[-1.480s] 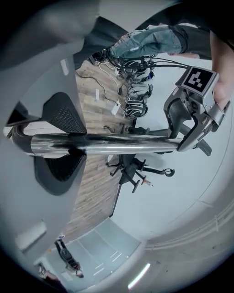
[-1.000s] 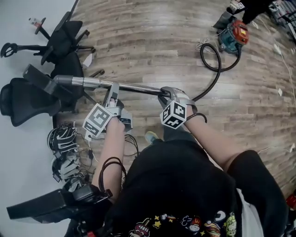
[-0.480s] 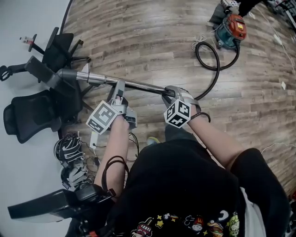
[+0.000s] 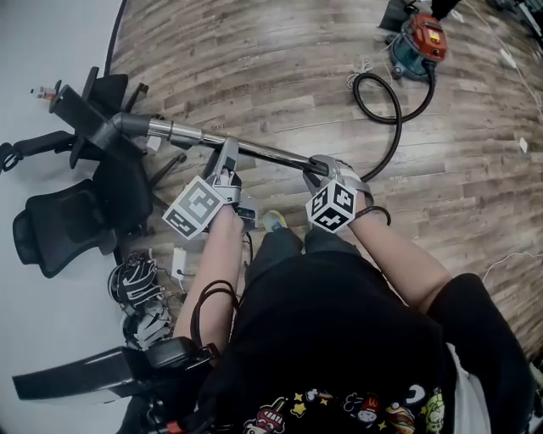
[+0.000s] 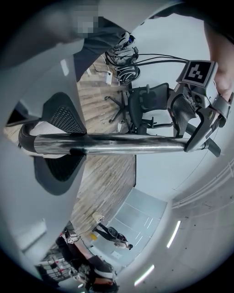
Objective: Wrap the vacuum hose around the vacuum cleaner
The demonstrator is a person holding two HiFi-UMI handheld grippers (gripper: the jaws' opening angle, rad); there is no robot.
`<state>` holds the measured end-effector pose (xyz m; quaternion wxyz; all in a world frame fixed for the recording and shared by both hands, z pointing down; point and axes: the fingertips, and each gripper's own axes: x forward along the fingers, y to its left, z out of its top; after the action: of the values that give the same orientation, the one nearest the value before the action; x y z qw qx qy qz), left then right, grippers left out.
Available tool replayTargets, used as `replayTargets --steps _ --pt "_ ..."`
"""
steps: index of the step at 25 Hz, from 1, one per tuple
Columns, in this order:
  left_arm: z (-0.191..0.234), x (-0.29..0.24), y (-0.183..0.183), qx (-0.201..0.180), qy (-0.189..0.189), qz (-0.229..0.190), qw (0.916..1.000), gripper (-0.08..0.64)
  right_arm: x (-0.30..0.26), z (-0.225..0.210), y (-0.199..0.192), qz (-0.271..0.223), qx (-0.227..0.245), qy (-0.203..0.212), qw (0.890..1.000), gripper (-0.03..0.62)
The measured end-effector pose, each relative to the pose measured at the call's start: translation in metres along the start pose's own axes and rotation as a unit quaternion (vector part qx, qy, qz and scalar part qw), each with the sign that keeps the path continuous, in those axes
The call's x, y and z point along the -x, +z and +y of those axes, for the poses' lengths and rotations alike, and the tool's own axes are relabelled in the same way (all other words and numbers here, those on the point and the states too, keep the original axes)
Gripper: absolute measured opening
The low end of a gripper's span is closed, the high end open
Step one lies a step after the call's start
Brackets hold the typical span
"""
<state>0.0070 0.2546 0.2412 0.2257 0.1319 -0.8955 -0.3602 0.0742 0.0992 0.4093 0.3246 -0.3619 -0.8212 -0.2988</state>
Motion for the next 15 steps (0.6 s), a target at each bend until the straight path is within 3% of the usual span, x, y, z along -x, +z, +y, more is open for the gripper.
replayTargets --steps 15 --pt "0.009 -0.076 0.021 -0.006 -0.055 0.076 0.9956 0.155 -0.030 -0.035 0.007 0.051 -0.063 -0.048 0.996 0.170"
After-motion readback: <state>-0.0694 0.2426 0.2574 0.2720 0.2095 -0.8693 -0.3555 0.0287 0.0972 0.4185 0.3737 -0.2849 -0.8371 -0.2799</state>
